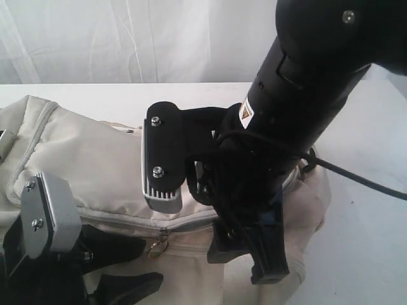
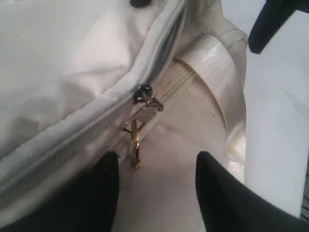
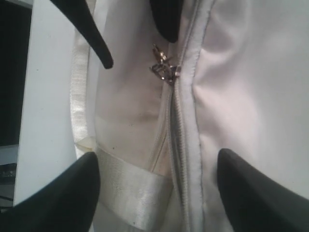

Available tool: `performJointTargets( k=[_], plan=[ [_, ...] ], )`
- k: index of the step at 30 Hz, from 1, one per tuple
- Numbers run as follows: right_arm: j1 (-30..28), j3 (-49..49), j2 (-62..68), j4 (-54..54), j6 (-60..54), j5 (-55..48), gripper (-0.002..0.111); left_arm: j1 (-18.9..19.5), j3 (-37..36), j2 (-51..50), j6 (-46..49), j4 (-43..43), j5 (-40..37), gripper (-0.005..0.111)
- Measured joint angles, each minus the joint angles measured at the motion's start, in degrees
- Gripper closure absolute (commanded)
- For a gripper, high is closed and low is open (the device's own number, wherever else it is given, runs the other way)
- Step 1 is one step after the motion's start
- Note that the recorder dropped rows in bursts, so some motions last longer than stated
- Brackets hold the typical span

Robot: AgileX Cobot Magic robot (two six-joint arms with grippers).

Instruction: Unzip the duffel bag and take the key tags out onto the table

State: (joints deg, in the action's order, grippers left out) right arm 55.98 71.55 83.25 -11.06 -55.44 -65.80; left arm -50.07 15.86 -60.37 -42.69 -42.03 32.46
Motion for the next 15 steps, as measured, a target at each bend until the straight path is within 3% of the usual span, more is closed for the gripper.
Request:
performJointTargets(
  k=[10,15],
  plan=[
    [0.0,-0.1,0.0,0.0,1.4,2.4,0.045,0.0,2.1,-6.0,7.1,5.3,2.9,0.063],
    [0.0,-0.1,0.0,0.0,1.4,2.5,0.045,0.0,4.5,-9.2,8.8,5.7,3.1,0.076]
  ],
)
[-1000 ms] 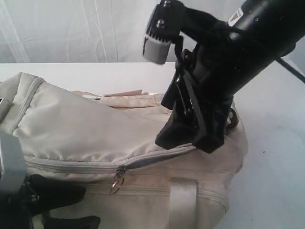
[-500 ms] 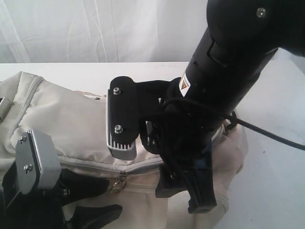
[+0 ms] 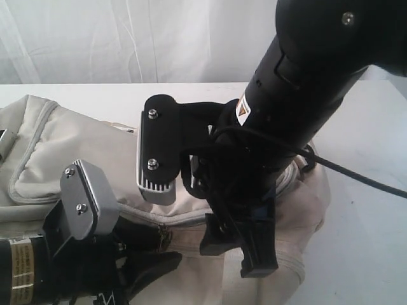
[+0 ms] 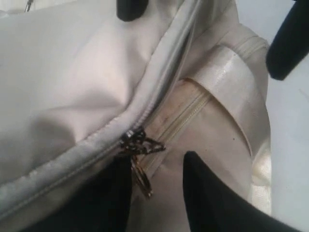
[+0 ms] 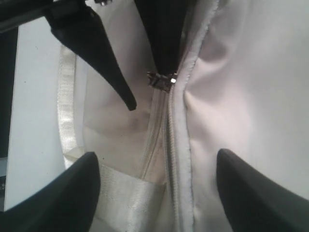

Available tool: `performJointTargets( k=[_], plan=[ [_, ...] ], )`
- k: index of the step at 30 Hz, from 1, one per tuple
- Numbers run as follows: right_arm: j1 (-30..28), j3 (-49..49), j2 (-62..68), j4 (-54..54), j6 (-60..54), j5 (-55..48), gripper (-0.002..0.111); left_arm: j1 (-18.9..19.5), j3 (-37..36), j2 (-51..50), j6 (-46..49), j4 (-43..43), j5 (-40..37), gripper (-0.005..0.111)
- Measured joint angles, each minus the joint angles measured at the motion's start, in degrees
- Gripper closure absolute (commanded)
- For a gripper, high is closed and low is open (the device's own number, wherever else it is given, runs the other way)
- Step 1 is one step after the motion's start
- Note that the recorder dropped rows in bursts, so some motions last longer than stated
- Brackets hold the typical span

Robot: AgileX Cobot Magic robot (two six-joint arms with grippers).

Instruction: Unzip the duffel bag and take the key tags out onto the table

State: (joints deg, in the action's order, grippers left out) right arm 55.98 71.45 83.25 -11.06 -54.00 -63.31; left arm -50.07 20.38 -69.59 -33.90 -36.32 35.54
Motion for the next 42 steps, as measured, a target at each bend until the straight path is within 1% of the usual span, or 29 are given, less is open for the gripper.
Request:
performJointTargets(
  k=[5,6,15,19,23,26,28,29,31,34,36,38,42],
  plan=[
    [0.0,0.0,0.0,0.0,0.3,0.2,0.045,0.0,0.9,-0.9,0.8,0.0,-3.2,0.103],
    [0.0,0.0,0.0,0.0,0.4,0.2,0.045,0.0,0.9,-0.9,0.9,0.0,-4.1,0.106],
    [0.4,0.0,0.0,0.1,1.4,-0.4,0.045,0.0,1.0,-0.7,0.5,0.0,-5.8,0.107],
    [2.1,0.0,0.0,0.5,1.4,0.6,0.045,0.0,1.0,2.5,-0.5,-0.1,-7.1,0.107],
    [3.9,0.0,0.1,3.6,1.0,5.7,0.045,0.0,1.0,7.1,-4.2,-0.8,-8.1,0.107],
    [4.0,0.0,1.0,6.7,1.0,7.7,0.045,0.0,1.0,10.6,-9.3,-3.5,-8.3,0.107],
    [4.0,0.0,2.2,7.8,1.0,8.2,0.050,0.0,1.0,12.9,-13.2,-6.4,-8.3,0.107],
    [4.0,0.0,2.6,8.0,1.0,8.4,0.056,0.0,1.0,13.9,-14.7,-7.9,-8.2,0.107],
    [4.0,0.0,3.4,8.3,1.0,9.2,0.070,0.0,1.0,15.8,-18.2,-10.7,-7.5,0.107],
    [4.0,0.0,3.9,8.8,1.0,11.1,0.095,0.0,1.0,17.9,-22.3,-14.0,-7.2,0.107],
    [4.0,0.0,3.9,9.9,1.0,11.7,0.108,0.0,1.0,19.0,-24.3,-16.0,-7.5,0.107],
    [4.0,0.0,3.9,11.1,1.0,11.7,0.108,0.0,1.0,20.3,-25.2,-17.3,-9.4,0.107],
    [4.3,0.0,3.9,12.8,3.0,10.8,0.108,0.0,1.0,23.2,-27.6,-18.4,-18.0,0.107]
  ],
)
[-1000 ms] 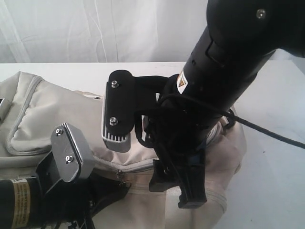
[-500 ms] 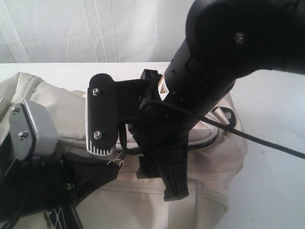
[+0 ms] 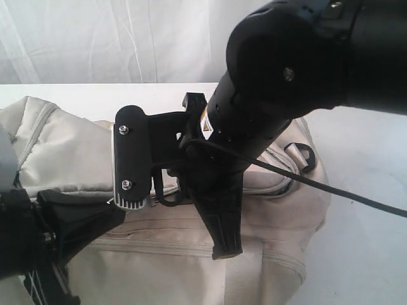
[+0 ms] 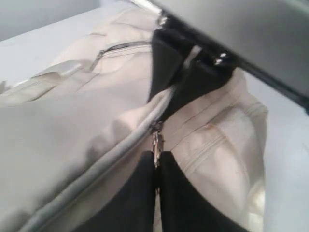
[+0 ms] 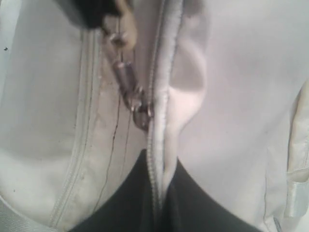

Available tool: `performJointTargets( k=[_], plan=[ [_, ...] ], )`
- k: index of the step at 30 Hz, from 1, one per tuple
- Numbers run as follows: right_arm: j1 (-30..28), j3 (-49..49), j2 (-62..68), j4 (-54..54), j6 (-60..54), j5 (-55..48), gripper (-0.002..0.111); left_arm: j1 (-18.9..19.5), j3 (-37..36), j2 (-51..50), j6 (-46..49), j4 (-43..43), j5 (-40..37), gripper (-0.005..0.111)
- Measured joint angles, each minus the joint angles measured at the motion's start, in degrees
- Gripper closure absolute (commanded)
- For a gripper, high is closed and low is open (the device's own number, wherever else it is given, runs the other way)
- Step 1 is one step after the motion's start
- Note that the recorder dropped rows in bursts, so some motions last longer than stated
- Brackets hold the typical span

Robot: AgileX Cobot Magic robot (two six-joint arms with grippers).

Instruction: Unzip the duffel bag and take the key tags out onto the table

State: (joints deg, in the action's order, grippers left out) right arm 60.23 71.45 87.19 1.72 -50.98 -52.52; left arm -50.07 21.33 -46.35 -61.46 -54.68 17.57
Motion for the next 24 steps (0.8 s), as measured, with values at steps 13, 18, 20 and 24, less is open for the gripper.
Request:
performJointTargets(
  k=[13,18,20,24],
  plan=[
    [0.3,0.0,0.0,2.1,2.4,-1.6,0.108,0.0,0.0,12.4,-1.5,3.3,-25.8,0.107],
    [0.3,0.0,0.0,4.1,3.1,-1.6,0.108,0.0,0.0,17.5,-1.4,4.6,-33.9,0.107],
    [0.3,0.0,0.0,4.5,3.3,-1.5,0.108,0.0,0.0,19.3,-0.2,5.7,-37.5,0.107],
    [0.3,0.0,0.0,4.7,4.4,-1.1,0.108,0.0,0.0,22.1,2.0,7.2,-42.4,0.107]
  ],
)
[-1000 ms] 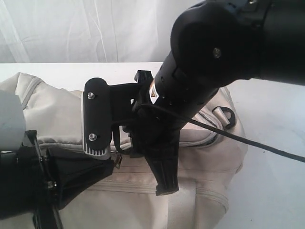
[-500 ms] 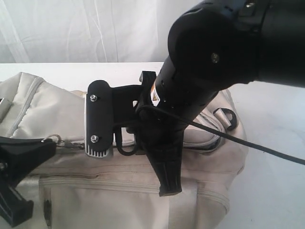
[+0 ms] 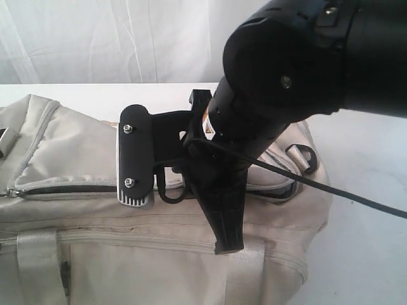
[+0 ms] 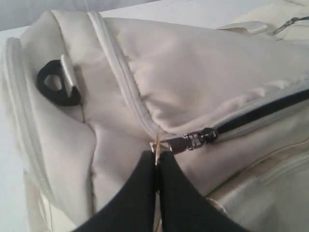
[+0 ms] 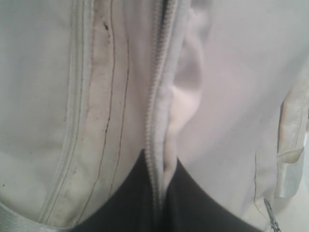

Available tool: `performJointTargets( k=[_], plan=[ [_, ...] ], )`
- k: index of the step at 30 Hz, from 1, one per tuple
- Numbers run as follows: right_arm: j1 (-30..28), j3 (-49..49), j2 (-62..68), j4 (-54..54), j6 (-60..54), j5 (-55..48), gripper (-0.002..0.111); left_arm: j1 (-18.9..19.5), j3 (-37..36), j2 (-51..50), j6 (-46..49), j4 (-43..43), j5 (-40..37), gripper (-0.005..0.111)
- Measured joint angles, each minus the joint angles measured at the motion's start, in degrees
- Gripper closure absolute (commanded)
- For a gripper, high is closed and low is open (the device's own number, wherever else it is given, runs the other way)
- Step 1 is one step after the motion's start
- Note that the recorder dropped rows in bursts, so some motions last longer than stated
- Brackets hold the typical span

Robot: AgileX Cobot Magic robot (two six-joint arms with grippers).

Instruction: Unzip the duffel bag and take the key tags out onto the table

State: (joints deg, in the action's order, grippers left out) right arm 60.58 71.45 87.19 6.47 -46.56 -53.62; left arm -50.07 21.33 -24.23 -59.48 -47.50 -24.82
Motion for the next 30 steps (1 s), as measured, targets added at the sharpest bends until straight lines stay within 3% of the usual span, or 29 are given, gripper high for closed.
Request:
performJointTargets(
  k=[11,14,18,22,27,30],
  plan=[
    [0.0,0.0,0.0,0.1,9.1,4.8,0.105,0.0,9.8,3.4,22.5,9.8,-14.4,0.107],
    [0.0,-0.1,0.0,0.4,12.6,5.8,0.095,0.0,11.0,3.4,28.8,13.0,-15.7,0.107],
    [0.0,-0.2,-0.9,-0.2,15.5,8.3,0.072,0.0,11.2,3.7,37.9,18.8,-17.1,0.107],
    [0.0,-0.2,-2.7,-7.7,14.7,16.1,0.053,0.0,11.2,3.8,44.3,22.2,-17.3,0.107],
    [1.5,-0.2,-3.0,-20.1,4.5,22.8,0.048,0.0,11.2,3.8,47.7,22.4,-17.3,0.107],
    [5.2,-0.2,0.2,-24.1,-0.9,28.4,0.048,0.0,11.2,3.8,49.1,22.3,-17.3,0.107]
  ],
)
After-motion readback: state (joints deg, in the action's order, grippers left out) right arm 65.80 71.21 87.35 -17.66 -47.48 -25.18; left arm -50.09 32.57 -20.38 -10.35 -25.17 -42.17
